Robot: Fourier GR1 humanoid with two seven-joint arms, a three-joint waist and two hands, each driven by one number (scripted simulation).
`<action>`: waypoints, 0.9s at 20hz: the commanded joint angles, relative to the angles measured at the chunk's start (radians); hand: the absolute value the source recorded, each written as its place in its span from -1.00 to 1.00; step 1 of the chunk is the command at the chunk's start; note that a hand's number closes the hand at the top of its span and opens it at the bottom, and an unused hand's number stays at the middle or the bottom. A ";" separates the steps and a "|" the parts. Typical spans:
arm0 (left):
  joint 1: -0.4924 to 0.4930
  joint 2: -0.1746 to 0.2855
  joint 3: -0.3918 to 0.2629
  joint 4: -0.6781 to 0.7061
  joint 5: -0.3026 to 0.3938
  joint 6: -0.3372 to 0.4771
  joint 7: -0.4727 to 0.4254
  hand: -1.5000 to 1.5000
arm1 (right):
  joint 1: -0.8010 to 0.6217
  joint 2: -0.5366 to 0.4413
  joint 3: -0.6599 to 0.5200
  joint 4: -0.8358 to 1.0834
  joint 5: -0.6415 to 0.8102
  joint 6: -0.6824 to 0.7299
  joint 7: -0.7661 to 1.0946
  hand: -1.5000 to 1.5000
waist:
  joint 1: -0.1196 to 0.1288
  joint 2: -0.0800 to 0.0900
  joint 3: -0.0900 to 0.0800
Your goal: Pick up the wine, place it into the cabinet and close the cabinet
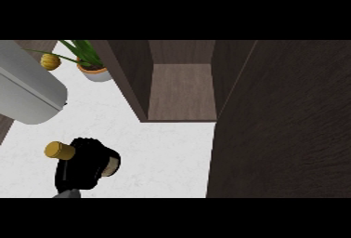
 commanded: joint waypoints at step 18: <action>0.089 -0.039 -0.519 -0.753 0.135 0.467 0.410 1.00 | -0.005 0.014 -0.025 -0.198 -0.062 -0.002 0.124 -1.00 | -0.005 0.002 -0.001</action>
